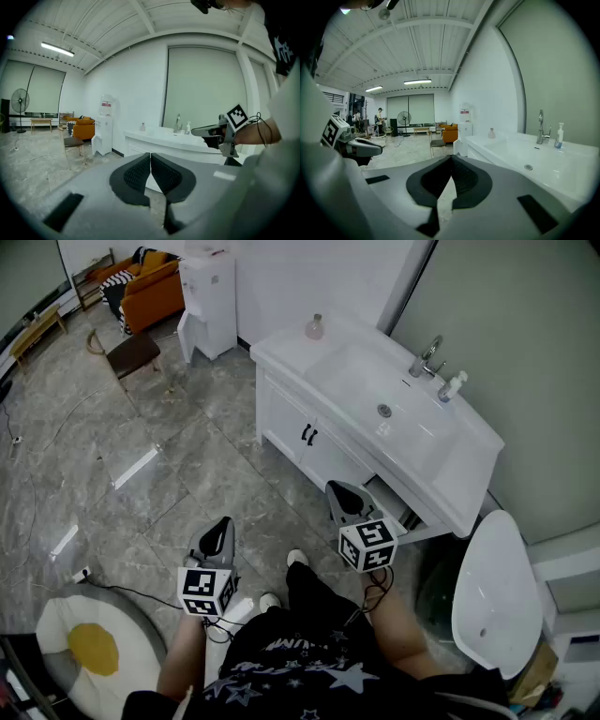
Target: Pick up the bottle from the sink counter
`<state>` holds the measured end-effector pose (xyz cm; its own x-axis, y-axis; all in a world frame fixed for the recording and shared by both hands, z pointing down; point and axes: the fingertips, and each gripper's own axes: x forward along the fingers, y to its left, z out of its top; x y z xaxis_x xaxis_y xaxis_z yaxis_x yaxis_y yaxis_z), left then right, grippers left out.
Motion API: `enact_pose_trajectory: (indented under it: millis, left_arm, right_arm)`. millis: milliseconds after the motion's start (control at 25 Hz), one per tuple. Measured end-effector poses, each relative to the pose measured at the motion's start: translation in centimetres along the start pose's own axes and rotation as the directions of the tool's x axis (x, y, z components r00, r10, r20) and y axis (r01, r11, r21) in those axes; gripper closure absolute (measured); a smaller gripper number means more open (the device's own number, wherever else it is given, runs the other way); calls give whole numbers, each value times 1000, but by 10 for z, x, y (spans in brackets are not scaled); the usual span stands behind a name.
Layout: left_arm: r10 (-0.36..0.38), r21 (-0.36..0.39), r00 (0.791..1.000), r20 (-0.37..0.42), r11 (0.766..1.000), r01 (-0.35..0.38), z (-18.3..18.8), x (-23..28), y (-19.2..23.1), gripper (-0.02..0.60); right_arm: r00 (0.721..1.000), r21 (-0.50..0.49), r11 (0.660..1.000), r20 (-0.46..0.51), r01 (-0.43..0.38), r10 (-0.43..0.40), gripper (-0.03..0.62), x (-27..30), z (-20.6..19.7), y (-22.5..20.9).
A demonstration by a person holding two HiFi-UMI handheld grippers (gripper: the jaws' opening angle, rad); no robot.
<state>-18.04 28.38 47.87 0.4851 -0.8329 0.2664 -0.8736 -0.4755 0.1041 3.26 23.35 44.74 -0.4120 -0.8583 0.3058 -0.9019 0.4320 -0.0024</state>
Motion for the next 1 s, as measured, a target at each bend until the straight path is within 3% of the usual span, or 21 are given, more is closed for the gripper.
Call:
enact_pose_trajectory:
  millis: [400, 840, 920, 1000]
  left_arm:
    - [34, 2, 999, 0, 999, -34, -8, -21, -4, 560]
    - [42, 4, 999, 7, 999, -42, -5, -22, 10, 560]
    - [43, 6, 999, 7, 999, -43, -3, -15, 14, 560]
    - [50, 5, 999, 3, 999, -50, -1, -4, 21, 560]
  right_arm:
    - [999, 11, 999, -1, -47, 47, 592, -5, -9, 27]
    - [997, 92, 995, 70, -24, 18, 586, -1, 5, 22]
    - [997, 108, 994, 75, -35, 27, 491, 9, 7, 17]
    - [996, 120, 992, 76, -44, 35, 438, 24, 9, 11]
